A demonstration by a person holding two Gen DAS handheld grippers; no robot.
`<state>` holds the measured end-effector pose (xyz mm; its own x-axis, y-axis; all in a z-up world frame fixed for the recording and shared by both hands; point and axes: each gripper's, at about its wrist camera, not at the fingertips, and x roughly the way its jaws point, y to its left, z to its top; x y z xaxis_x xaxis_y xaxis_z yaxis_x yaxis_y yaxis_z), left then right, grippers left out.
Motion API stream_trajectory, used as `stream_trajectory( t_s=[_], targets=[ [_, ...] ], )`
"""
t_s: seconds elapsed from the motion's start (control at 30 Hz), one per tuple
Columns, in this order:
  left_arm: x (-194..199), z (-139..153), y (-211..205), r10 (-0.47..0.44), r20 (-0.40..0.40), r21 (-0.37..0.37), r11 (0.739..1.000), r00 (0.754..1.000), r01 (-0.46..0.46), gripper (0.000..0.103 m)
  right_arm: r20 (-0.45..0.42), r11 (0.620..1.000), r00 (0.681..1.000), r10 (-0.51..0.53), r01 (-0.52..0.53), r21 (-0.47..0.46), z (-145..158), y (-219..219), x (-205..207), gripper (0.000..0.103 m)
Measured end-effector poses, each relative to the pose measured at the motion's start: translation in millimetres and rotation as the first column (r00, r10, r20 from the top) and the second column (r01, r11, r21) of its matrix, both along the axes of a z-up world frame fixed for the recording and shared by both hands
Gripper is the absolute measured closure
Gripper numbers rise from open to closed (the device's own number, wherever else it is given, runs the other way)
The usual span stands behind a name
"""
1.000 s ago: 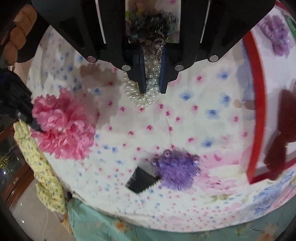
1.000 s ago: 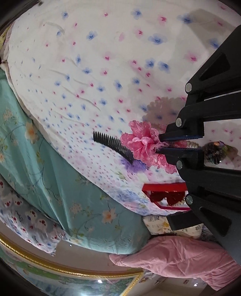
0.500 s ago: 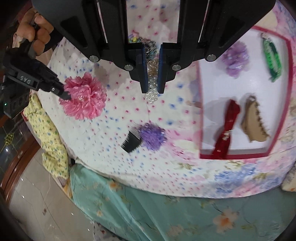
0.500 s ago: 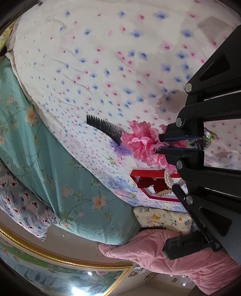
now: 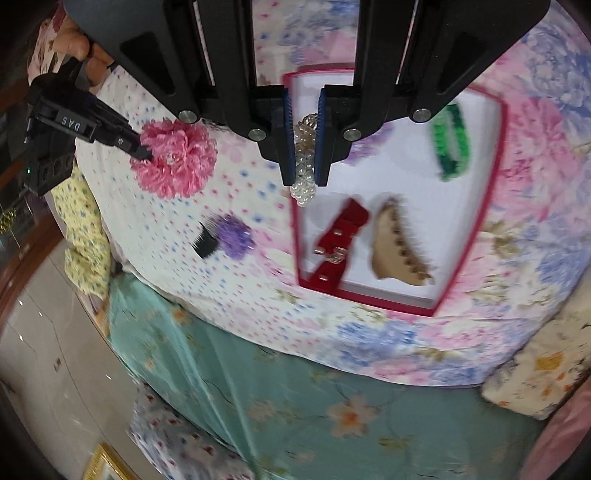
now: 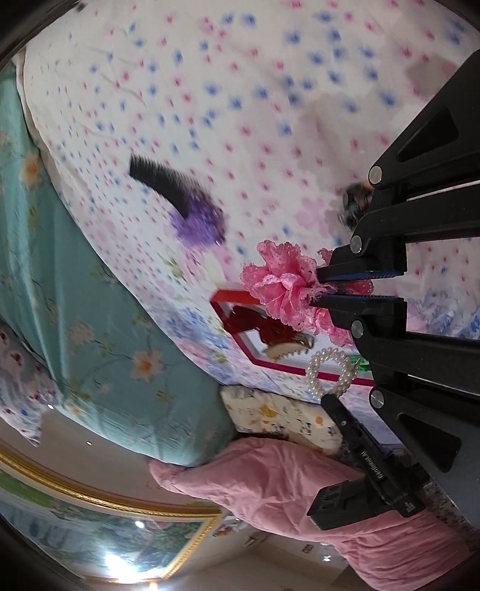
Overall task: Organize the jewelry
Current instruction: 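Carry the pearl scrunchie and pink flower clip over the box and lower them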
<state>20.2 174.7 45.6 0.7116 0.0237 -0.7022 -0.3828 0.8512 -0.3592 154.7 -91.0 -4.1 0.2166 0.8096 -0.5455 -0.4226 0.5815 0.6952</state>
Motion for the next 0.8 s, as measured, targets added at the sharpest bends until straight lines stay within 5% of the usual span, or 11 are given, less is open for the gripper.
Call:
stream_trajectory(
  t_s=[0.4, 0.8],
  targets=[
    [-21.8, -8.5, 50.8, 0.103, 0.013, -0.016, 0.995, 0.995, -0.103, 0.095, 0.013, 0.991, 0.991, 0.130, -0.130, -0.031, -3.4, 75.2, -16.7, 0.098],
    [-0.9, -40.3, 98.4, 0.159, -0.020, -0.056, 0.985, 0.987, -0.160, 0.095, 0.041, 0.975, 0.981, 0.189, -0.183, -0.125, -19.7, 139.2, -4.2, 0.098]
  ],
)
